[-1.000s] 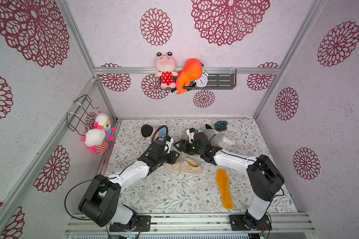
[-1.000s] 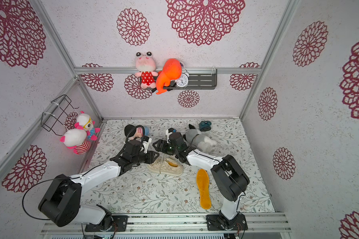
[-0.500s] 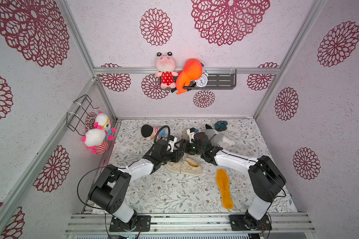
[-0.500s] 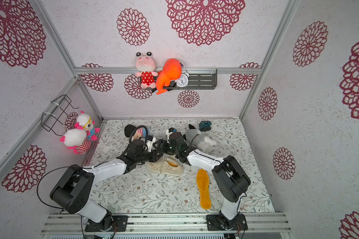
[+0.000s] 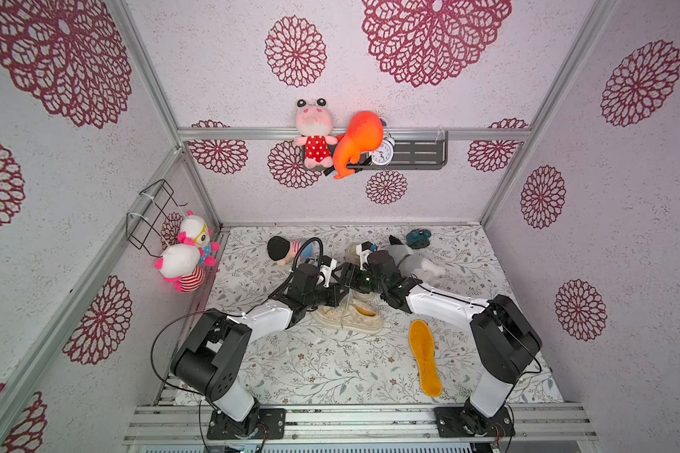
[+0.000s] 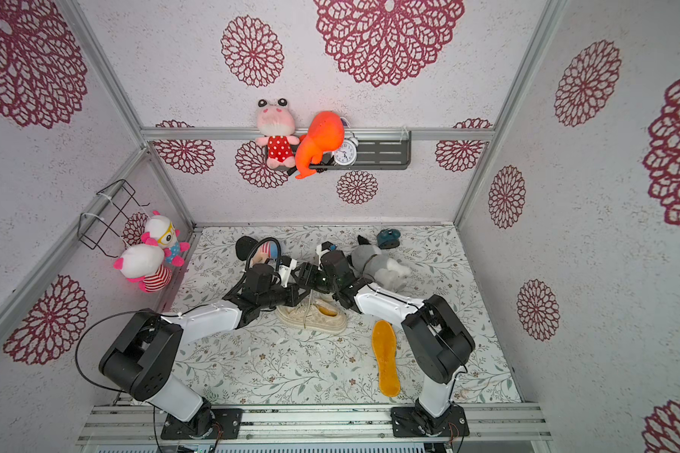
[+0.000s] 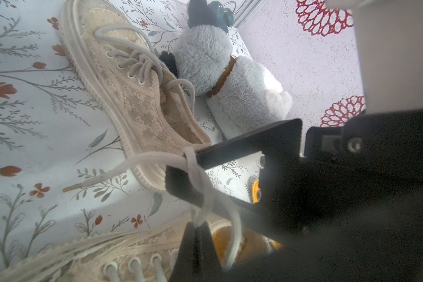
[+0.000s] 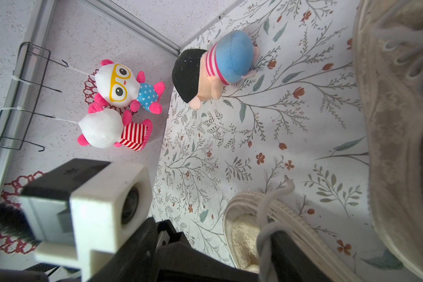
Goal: Remove the insole from the shoe
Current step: Untie the shoelace on the shoe.
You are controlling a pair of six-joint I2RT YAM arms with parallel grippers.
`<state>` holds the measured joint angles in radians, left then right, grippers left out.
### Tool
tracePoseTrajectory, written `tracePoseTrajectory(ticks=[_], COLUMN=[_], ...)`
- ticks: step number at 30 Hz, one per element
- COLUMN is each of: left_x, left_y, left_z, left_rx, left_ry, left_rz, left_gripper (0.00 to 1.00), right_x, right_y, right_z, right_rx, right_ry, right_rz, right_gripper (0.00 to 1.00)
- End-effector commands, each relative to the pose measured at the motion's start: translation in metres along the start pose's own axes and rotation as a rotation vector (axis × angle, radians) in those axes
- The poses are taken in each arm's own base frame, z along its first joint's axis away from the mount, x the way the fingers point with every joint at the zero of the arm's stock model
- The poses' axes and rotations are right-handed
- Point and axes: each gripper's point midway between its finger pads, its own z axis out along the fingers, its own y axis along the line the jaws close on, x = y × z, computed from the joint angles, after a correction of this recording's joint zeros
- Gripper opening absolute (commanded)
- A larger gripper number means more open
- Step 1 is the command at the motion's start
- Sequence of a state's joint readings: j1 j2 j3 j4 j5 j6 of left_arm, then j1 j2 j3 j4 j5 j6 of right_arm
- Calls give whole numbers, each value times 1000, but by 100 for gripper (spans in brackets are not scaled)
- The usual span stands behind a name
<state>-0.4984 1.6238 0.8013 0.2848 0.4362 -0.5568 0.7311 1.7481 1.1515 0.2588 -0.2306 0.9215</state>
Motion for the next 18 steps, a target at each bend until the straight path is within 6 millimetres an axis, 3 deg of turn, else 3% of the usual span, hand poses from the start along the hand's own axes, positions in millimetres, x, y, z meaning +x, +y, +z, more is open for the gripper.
tracePoseTrajectory(ticks=[1, 8, 18], left_x=[-7, 3, 30], left_y=[-8, -8, 2], left_z=[-3, -19, -51], left_rx=[33, 13, -68], left_ry=[-40, -44, -28], left_rz=[18, 20, 17], left_gripper=[0, 0, 0], right_x=[-21, -36, -57], right_y=[35, 17, -13], right_z=[-13, -5, 21], right_rx=[-80, 4, 116], right_ry=[-81, -154, -162], right_rz=[-20, 20, 12], right_gripper=[71, 73, 76])
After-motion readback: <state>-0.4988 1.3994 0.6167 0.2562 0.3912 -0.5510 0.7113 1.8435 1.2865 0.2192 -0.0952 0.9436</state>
